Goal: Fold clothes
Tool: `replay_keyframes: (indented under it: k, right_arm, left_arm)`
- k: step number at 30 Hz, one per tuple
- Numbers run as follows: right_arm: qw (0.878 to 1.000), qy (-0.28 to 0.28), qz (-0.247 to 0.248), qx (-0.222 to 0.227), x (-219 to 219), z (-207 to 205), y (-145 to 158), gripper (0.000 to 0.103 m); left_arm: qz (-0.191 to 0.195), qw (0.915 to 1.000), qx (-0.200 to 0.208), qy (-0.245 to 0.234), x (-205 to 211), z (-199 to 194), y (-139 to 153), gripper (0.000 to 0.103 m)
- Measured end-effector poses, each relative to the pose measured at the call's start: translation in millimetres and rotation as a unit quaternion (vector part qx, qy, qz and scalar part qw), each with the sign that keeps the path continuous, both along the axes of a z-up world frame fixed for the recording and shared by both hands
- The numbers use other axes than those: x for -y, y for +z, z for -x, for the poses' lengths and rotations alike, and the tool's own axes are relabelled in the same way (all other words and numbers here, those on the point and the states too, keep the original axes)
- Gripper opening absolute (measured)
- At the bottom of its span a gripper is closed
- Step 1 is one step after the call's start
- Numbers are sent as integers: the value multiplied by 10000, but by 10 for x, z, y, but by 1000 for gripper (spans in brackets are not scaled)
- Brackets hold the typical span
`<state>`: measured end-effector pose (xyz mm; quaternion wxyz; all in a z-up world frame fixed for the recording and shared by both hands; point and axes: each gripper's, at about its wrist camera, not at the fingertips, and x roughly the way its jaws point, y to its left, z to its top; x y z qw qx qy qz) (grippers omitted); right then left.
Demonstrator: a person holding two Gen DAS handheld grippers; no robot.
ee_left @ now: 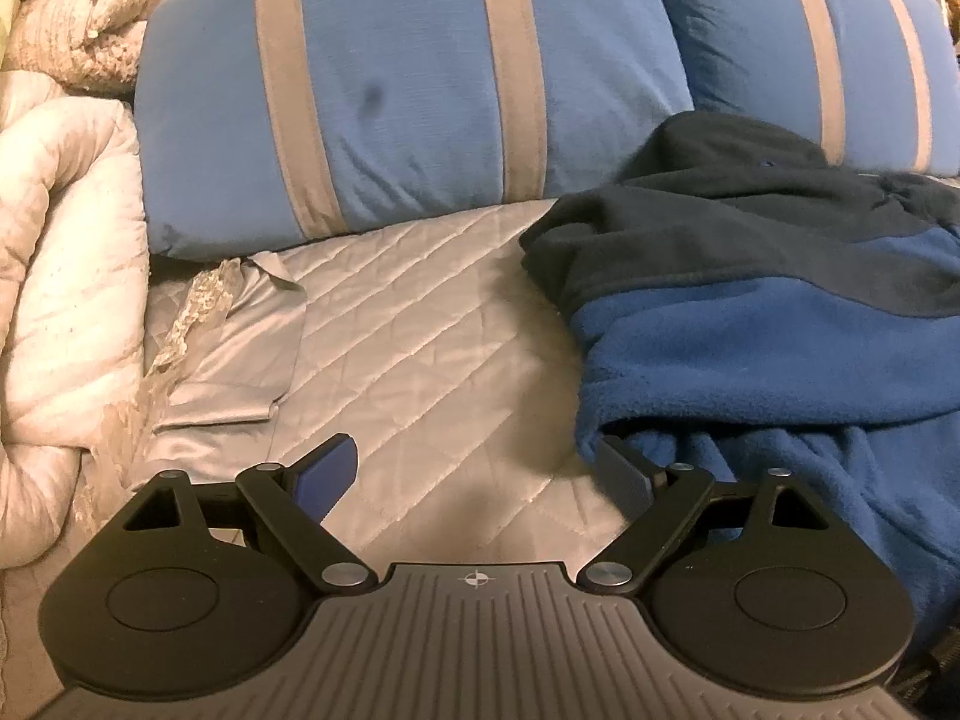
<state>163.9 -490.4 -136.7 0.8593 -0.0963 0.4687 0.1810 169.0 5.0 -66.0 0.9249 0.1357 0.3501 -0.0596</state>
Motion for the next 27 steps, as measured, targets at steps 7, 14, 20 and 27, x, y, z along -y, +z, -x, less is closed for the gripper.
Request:
replay_keyframes:
  k: [7,14,20,27]
  right_arm:
    - [9984,39,-387,-414,81,-143,-173,63]
    - [9993,283,-145,-188,-29,-36,36,16]
    - [9864,930,1157,707,-261,157,347,17]
    - [9841,854,1277,897,-327,144,324,70]
  left_arm:
    - [-20,10000,-23,22,-5,3,-19,88]
    - [-41,10000,27,-3,9,0,5,88]
    - [39,9999,100,35,-1,2,43,88]
    - [128,9998,152,17,-22,7,61,88]
